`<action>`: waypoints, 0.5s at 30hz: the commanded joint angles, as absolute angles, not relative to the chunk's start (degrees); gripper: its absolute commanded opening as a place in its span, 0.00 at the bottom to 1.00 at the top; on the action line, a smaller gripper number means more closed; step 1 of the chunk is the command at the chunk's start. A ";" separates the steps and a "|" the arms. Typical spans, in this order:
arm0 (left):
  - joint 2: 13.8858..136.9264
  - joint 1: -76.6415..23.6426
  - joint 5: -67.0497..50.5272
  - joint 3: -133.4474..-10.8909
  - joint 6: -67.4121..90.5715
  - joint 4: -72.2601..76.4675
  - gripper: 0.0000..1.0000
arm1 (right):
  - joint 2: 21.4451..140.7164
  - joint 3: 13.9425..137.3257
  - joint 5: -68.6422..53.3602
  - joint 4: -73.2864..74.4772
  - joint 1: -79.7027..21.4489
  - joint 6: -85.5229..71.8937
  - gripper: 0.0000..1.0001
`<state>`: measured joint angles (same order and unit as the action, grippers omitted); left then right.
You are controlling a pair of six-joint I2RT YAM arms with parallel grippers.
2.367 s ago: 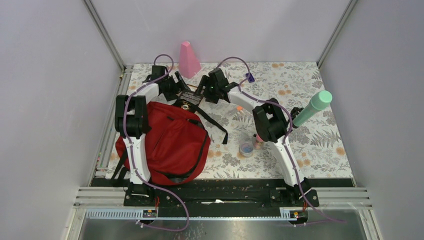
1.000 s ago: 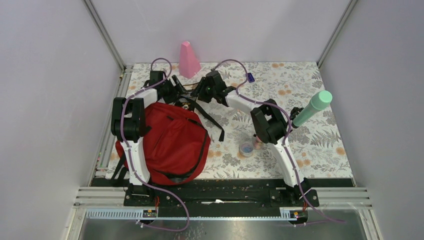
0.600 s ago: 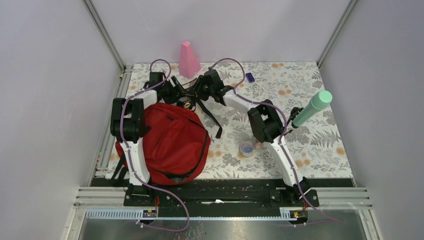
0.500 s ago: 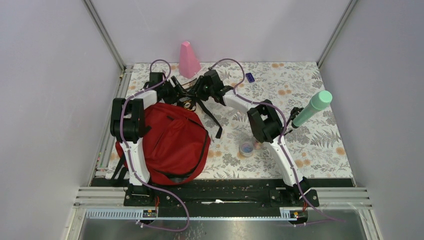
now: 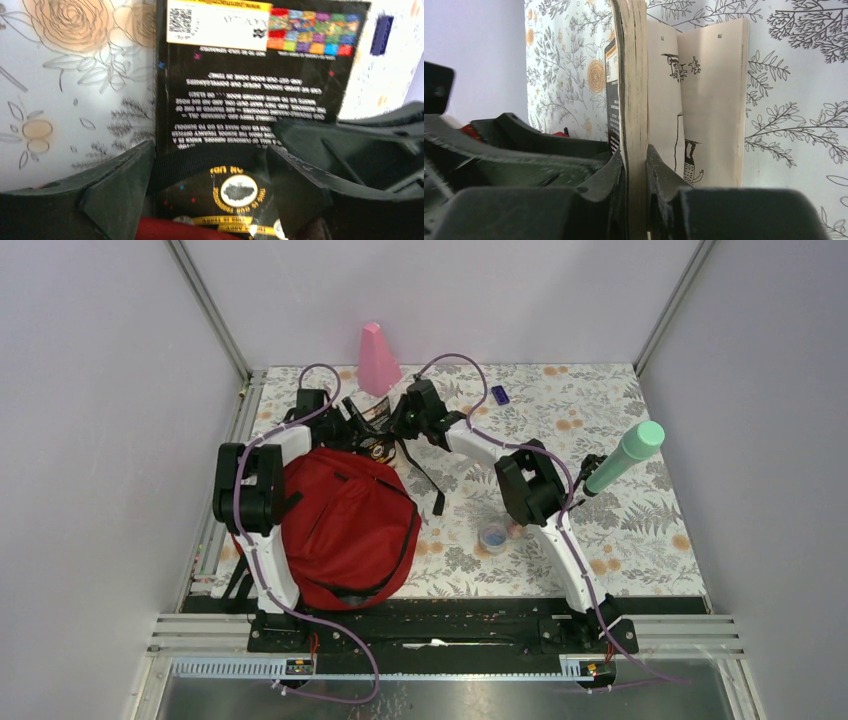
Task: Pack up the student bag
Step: Pick up the book from the center of the board.
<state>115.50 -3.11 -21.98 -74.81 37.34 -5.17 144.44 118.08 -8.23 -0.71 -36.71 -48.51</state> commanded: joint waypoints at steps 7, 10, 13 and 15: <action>90.27 -4.13 -20.42 -71.34 29.44 -17.65 0.93 | 127.59 111.46 -2.91 -2.44 -37.95 -27.35 0.00; 83.05 -3.92 -19.59 -71.14 26.96 -21.12 0.96 | 125.96 113.96 -2.07 1.34 -37.43 -20.61 0.00; 79.76 -3.48 -21.51 -72.39 25.18 -22.40 0.98 | 125.12 117.66 -2.29 6.01 -36.44 -16.84 0.00; 79.59 -3.43 -23.50 -74.02 24.50 -22.57 0.99 | 124.35 120.07 -2.33 8.99 -35.87 -14.50 0.00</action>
<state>80.14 -3.90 -21.28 -71.48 28.27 -19.75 130.82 113.43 -3.95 5.65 -37.39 -23.49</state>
